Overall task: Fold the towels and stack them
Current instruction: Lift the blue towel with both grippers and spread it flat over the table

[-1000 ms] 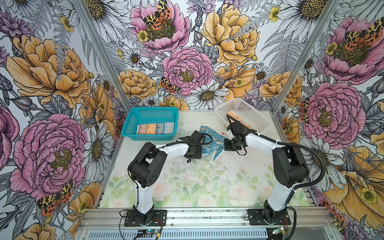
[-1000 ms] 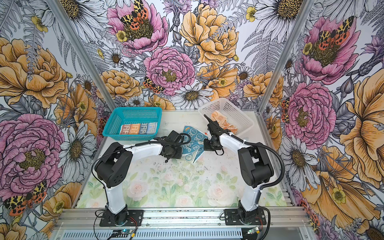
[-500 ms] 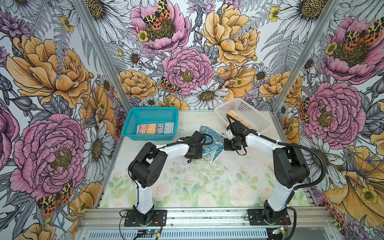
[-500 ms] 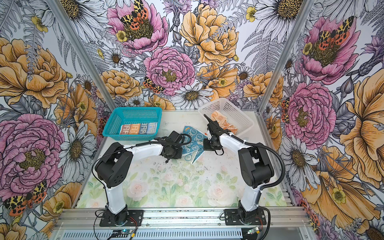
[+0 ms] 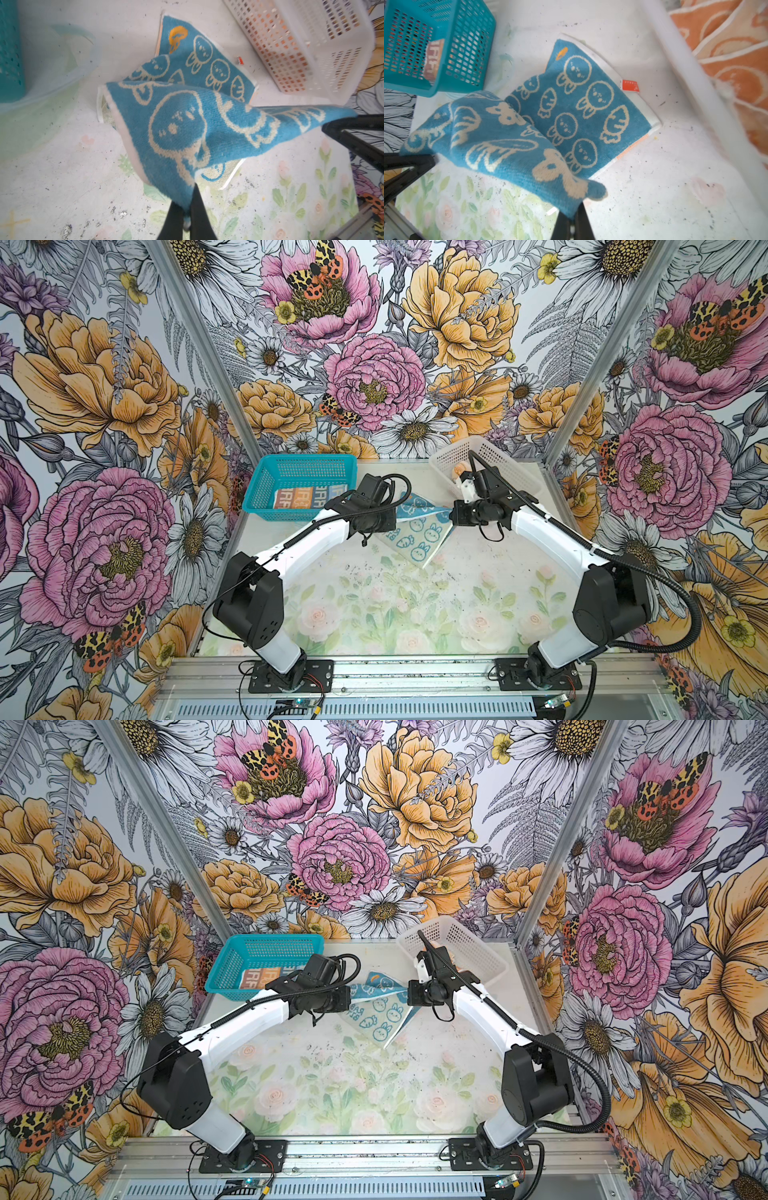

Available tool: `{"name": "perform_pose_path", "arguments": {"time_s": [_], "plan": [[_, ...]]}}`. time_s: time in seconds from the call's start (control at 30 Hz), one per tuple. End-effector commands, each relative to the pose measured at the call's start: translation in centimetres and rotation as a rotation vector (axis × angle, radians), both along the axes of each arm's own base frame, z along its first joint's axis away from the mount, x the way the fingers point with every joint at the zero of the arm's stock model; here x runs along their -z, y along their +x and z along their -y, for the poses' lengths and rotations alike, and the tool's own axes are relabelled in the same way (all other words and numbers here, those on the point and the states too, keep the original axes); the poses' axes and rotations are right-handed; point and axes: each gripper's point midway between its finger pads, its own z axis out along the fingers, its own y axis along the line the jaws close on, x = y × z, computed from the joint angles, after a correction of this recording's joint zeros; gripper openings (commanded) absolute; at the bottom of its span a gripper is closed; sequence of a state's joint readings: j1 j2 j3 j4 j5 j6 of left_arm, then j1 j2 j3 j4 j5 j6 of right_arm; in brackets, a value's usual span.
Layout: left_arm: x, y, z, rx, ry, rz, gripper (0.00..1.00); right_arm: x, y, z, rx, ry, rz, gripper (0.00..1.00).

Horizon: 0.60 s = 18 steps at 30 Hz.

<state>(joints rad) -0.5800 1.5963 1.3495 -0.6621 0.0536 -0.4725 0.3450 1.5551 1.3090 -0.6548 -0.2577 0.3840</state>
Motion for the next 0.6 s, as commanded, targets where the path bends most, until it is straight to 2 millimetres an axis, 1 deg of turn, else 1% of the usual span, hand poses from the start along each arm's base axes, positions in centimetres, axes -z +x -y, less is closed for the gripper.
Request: {"name": "perform_pose_path", "arguments": {"time_s": [0.0,0.07,0.1,0.17,0.2,0.27,0.37,0.47,0.53,0.57], "plan": [[-9.1,1.0,0.1,-0.026,-0.123,0.176,0.00,-10.0,0.1,0.3,0.006,0.072,0.222,0.00],[-14.3,1.1,-0.4,-0.056,-0.170,0.286,0.00,-14.8,-0.8,0.5,-0.006,0.098,0.324,0.00],[-16.5,1.0,-0.7,-0.067,-0.194,0.330,0.00,-16.7,-1.2,0.5,-0.017,0.107,0.362,0.00],[-21.1,0.0,-1.2,-0.067,-0.239,0.427,0.00,-20.6,-2.8,0.4,-0.052,0.123,0.448,0.00],[-22.9,-0.6,-1.3,-0.063,-0.254,0.465,0.00,-22.1,-3.6,0.4,-0.065,0.126,0.484,0.00],[-26.1,-2.3,-1.7,-0.051,-0.292,0.529,0.00,-25.5,-5.9,0.5,-0.103,0.139,0.574,0.00],[-29.1,-5.0,-2.1,-0.025,-0.326,0.566,0.00,-29.6,-9.7,0.5,-0.166,0.168,0.685,0.00],[-31.6,-8.0,-2.1,0.008,-0.351,0.601,0.00,-33.1,-13.3,0.7,-0.230,0.220,0.770,0.00],[-33.0,-9.6,-2.2,0.030,-0.390,0.613,0.00,-35.1,-15.1,1.0,-0.250,0.253,0.810,0.00],[-33.7,-10.2,-2.4,0.032,-0.415,0.616,0.00,-36.0,-15.6,1.3,-0.243,0.262,0.823,0.00]]}}
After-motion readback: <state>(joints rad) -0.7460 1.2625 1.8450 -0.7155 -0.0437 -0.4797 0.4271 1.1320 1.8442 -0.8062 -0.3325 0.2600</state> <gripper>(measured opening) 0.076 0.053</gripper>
